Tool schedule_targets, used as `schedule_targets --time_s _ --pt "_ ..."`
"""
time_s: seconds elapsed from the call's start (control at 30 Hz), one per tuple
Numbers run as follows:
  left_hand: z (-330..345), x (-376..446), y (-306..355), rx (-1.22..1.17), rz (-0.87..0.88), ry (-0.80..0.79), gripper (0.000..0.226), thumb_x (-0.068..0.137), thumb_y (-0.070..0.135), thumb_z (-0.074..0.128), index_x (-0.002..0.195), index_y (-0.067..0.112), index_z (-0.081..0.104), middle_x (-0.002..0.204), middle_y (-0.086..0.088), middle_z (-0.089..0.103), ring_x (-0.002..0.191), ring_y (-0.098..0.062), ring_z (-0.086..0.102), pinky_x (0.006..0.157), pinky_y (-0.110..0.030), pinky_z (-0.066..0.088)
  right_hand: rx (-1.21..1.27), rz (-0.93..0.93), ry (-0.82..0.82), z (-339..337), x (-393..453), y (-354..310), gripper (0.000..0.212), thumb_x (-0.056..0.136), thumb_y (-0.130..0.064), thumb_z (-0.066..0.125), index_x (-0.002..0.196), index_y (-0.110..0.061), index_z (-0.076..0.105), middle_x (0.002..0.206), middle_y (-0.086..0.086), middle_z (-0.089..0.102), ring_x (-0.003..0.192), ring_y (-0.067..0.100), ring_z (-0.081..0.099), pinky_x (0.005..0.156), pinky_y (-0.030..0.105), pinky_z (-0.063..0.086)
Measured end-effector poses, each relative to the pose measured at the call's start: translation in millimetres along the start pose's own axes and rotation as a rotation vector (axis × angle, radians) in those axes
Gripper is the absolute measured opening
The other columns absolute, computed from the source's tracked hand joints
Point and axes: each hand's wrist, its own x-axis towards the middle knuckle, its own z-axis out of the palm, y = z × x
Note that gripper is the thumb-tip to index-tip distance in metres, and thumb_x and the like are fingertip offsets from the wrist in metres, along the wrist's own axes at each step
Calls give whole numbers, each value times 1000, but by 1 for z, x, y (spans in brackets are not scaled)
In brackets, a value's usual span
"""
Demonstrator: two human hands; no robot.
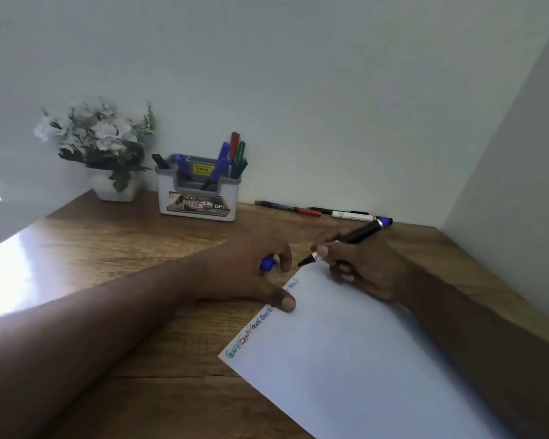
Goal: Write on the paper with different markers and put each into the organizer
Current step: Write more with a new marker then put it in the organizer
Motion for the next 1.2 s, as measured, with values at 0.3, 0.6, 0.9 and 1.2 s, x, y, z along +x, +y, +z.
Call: schedule_targets --time_s 0.3,0.6,0.9,1.2 --pt "-4 10 -15 6 7 40 41 75 51 72 113 38 64 115 20 57 104 -3 53 90 -27 47 40 -65 104 -5 14 -4 13 86 -6 65 78 3 70 63 14 63 44 17 52 43 25 44" --pt "-3 13 -22 -27 54 -9 38 77 50 70 113 38 67 104 28 56 95 8 53 82 -11 41 -96 -84 168 5 8 12 22 84 -7 67 62 -8 65 54 9 55 40 15 41 37 22 33" --pt "-3 14 -23 -36 49 -16 38 77 50 70 113 38 67 108 25 58 104 3 55 94 -21 45 -192 -83 119 10 7 9 10 84 -8 70 86 2 71 59 5 64 47 13 54 44 23 47" --pt "-3 14 -22 -40 63 -6 38 77 48 71 113 34 69 117 17 64 102 3 57 89 -16 45 -192 -75 100 8 8 10 7 84 -6 69 82 0 70 60 8 64 47 14 54 43 24 47"
